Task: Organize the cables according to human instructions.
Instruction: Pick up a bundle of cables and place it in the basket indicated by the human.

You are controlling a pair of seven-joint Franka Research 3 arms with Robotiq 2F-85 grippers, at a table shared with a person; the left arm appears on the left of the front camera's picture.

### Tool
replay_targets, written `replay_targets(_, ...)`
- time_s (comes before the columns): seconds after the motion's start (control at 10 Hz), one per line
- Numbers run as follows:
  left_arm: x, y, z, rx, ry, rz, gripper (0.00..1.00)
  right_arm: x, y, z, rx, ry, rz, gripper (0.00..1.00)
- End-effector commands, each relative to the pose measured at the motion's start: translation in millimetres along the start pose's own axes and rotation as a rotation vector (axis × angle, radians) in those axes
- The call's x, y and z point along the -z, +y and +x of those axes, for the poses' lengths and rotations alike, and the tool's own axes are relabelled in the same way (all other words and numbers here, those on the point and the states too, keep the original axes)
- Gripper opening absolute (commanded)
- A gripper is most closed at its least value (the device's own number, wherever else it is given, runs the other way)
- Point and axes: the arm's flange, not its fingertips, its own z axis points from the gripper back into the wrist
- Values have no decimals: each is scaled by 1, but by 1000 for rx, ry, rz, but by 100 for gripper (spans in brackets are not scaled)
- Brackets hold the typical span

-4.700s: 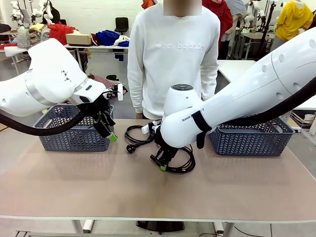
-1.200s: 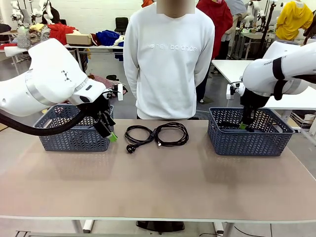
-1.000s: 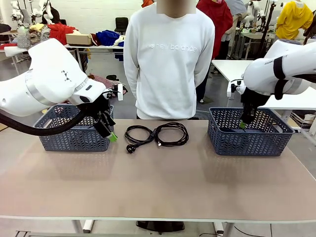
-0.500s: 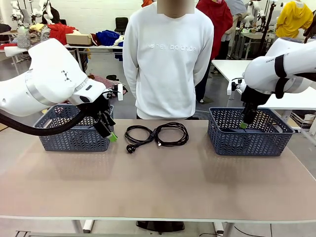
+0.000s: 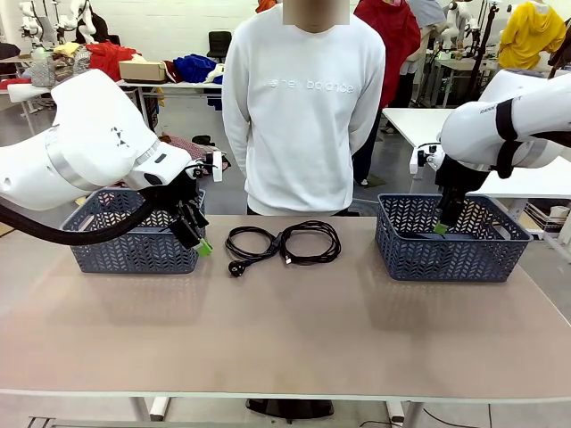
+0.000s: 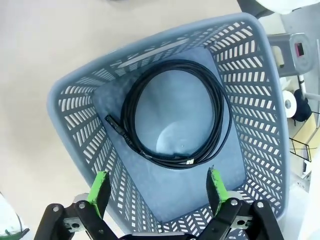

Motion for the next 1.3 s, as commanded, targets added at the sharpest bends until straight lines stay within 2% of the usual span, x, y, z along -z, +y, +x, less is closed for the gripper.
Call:
replay_targets(0.0, -2, 1, -1, -1, 0, -3, 100, -1, -1, -1, -4, -2, -1, 100)
replay_targets(0.2, -2, 1, -1, -1, 0, -3, 100, 0, 0, 0, -1, 0, 1, 100)
replay_targets(0.4, -2, 1, -1, -1, 0, -3, 100, -16, 23, 11, 179, -92, 25, 100)
replay_targets(0.6, -2, 1, -1, -1, 0, -3, 100, -33, 48, 16, 250, -129, 20, 100)
replay_targets(1.0, -2, 1, -1, -1, 0, -3, 100, -55, 115, 31, 259, -218, 41, 100)
replay_targets(1.2, -2, 1, -1, -1, 0, -3, 100, -54, 147, 39, 251, -298, 29, 100)
